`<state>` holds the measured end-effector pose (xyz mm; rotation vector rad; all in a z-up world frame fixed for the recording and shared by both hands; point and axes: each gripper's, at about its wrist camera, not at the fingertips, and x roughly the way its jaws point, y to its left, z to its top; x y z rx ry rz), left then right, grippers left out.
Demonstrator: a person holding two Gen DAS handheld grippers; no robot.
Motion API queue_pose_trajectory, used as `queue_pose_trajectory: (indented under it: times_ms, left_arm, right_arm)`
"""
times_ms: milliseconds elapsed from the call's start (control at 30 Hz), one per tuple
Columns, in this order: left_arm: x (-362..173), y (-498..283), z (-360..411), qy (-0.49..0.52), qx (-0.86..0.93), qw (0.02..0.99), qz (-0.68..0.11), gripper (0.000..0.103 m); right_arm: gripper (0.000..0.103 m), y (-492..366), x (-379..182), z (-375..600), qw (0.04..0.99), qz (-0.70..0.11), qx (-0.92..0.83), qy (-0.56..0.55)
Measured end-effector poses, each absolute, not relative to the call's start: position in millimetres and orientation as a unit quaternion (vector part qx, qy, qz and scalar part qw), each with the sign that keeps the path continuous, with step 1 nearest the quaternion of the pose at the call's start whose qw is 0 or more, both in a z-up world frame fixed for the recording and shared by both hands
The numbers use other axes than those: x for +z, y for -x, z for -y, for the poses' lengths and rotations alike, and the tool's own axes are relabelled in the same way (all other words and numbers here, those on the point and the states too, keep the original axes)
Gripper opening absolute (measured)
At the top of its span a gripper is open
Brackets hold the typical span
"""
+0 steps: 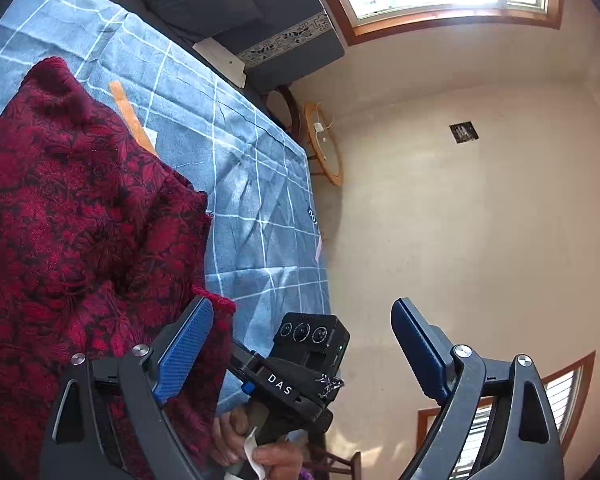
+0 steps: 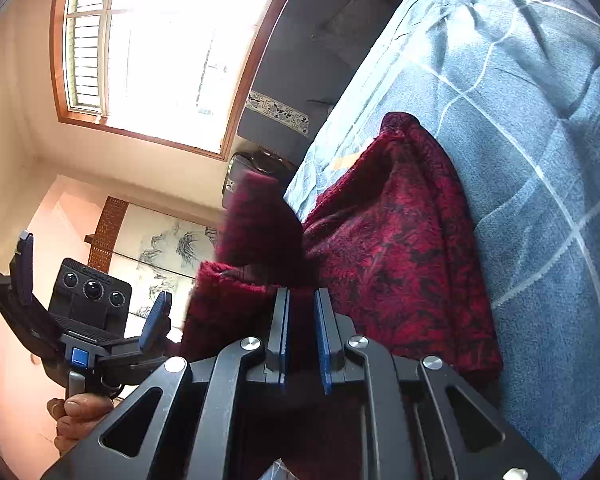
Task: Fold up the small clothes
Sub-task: 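Open the left gripper to release the folded sweater side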
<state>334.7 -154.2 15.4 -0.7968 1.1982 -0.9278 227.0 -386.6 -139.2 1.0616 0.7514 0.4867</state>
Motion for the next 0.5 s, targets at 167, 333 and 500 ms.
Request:
queue_pose_trajectory:
  times_ms: [167, 333, 500]
  left_arm:
    - [45, -312, 139, 0.292, -0.455, 0.697, -0.470, 0.091]
    - [28, -274, 84, 0.226, -0.426, 0.778, -0.403, 0.091]
    - [-37, -238, 59, 0.245, -0.422, 0.770, -0.411, 0.091]
  right_arm:
    - [0.021, -215, -137, 394, 0.770, -0.349, 0.214, -0.490]
    - [0.042, -193, -137, 413, 0.768, -0.334, 0.206, -0.506]
    - [0.042, -160, -122, 436, 0.798, -0.282, 0.153, -0.510]
